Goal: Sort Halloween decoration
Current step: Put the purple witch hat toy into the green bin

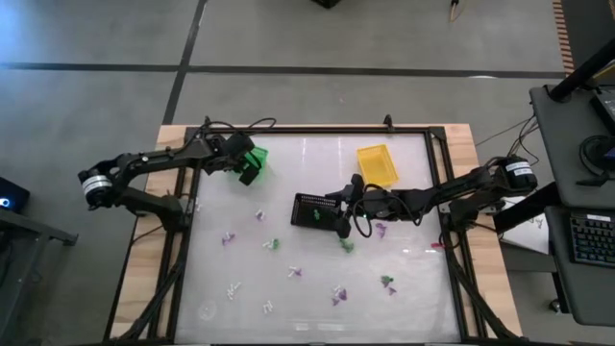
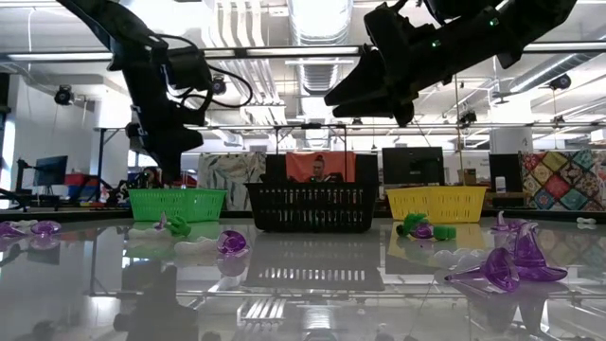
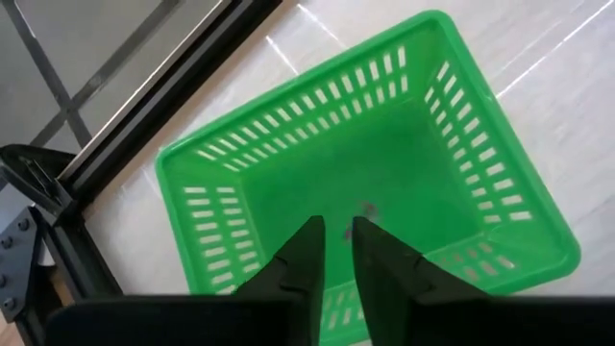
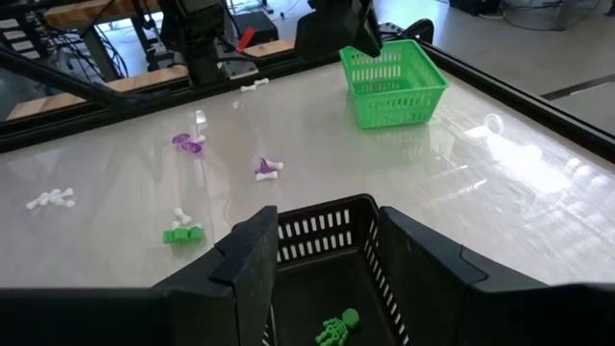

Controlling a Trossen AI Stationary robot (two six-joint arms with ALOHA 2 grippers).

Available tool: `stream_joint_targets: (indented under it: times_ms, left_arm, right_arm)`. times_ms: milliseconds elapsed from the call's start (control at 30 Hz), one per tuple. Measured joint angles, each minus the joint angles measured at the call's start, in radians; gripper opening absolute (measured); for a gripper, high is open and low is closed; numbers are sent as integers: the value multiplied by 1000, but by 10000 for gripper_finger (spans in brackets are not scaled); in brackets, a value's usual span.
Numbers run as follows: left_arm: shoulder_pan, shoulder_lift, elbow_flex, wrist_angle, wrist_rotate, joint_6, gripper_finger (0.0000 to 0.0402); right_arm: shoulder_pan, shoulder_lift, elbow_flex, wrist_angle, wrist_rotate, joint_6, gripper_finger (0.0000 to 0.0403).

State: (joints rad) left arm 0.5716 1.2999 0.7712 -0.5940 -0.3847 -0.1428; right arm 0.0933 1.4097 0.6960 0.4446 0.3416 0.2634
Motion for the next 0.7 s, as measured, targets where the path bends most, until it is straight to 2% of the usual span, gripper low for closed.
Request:
stream_joint_targets:
  times_ms: [200, 367, 533, 700]
  left_arm:
    - [0, -1, 0, 2, 0, 0, 88]
    - [-38, -40, 0, 3, 9, -30, 103]
    - [-156, -134, 0, 15, 10, -101, 105]
    - [-328, -227, 0, 91, 9, -165, 105]
  right_arm:
    - [0, 0, 0, 0, 0, 0, 171]
    - [0, 0, 0, -1, -9, 62, 171]
    - [0, 0, 4, -32, -113, 195, 171]
    - [0, 0, 86, -299, -169, 341, 171]
